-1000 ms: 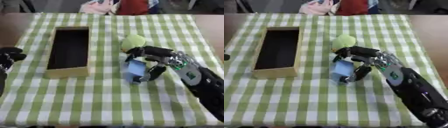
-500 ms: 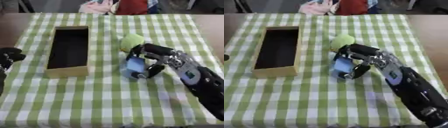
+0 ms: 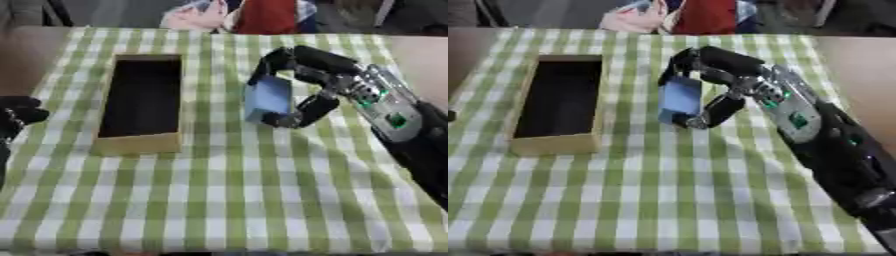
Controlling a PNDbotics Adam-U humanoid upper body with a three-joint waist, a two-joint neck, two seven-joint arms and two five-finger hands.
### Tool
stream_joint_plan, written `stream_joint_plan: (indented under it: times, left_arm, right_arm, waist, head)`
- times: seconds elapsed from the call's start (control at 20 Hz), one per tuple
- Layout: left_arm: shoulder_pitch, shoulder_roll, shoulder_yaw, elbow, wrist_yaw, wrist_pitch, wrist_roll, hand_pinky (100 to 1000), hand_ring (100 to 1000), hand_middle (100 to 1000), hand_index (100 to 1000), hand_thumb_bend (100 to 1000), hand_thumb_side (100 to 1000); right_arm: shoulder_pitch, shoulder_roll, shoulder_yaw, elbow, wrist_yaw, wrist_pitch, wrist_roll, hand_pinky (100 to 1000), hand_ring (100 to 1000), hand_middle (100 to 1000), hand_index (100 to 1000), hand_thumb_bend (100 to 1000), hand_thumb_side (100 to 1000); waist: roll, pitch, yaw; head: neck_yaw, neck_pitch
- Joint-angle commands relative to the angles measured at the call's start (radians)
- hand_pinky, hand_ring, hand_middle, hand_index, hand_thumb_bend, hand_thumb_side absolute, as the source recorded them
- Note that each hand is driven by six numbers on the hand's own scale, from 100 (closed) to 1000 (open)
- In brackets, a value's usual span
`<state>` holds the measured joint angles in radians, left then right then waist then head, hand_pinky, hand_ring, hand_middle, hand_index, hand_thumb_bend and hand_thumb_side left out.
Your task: Pick up objects on the table and place them in the box.
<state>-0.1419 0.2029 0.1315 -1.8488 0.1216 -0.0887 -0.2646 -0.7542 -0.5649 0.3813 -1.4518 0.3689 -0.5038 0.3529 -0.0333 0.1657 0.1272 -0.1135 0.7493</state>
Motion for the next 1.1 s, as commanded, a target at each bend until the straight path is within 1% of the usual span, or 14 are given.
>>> stream_joint_plan:
  times: [0.05,0.15,0.2,0.3,0.6,0.85,0.95,1.1]
  left_arm:
    - [-0.022,0.026,-0.012,-0.024,0.015,-0.002,-0.011,768,662,640,696,100,899]
    - [-0.037,0.027,-0.023,-0.029,0.027,-0.001,-0.019,768,662,640,696,100,895]
    - [-0.045,0.026,-0.029,-0.031,0.034,0.001,-0.024,768,662,640,696,100,894]
    - [-0.064,0.026,-0.043,-0.036,0.047,0.004,-0.037,767,662,641,696,100,891]
    - [-0.119,0.023,-0.084,-0.048,0.088,0.013,-0.077,766,662,640,697,100,883]
    - [-0.165,0.019,-0.114,-0.061,0.129,0.018,-0.102,764,661,640,697,100,873]
    - [-0.174,0.016,-0.12,-0.065,0.142,0.021,-0.108,764,661,640,697,100,873]
    - [-0.178,0.012,-0.123,-0.07,0.152,0.024,-0.112,763,661,640,697,100,871]
  right_arm:
    - [-0.047,-0.045,-0.02,-0.024,-0.031,0.006,-0.004,615,709,454,746,286,100]
    - [-0.074,-0.049,-0.027,-0.012,-0.033,0.004,-0.005,617,708,456,749,293,100]
    - [-0.086,-0.047,-0.03,0.001,-0.032,0.003,-0.005,619,718,460,752,283,100]
    - [-0.112,-0.037,-0.038,0.041,-0.025,-0.001,0.002,623,729,464,756,277,100]
    - [-0.181,0.019,-0.081,0.217,0.027,-0.038,0.024,633,757,473,765,233,100]
    - [-0.225,0.095,-0.124,0.386,0.129,-0.065,0.015,637,778,480,771,212,100]
    - [-0.239,0.125,-0.137,0.446,0.188,-0.08,0.002,641,780,489,783,241,100]
    - [-0.254,0.169,-0.152,0.519,0.282,-0.103,-0.033,647,808,516,792,259,100]
  waist:
    - [-0.002,-0.017,0.02]
    - [-0.007,-0.015,0.048]
    - [-0.01,-0.013,0.062]
    - [-0.015,-0.007,0.093]
    - [-0.03,0.013,0.184]
    - [-0.036,0.026,0.253]
    - [-0.036,0.03,0.273]
    - [-0.034,0.034,0.292]
  head:
    - [-0.017,-0.021]
    - [-0.035,-0.032]
    - [-0.043,-0.037]
    - [-0.065,-0.049]
    - [-0.148,-0.077]
    - [-0.226,-0.091]
    - [-0.247,-0.093]
    - [-0.27,-0.091]
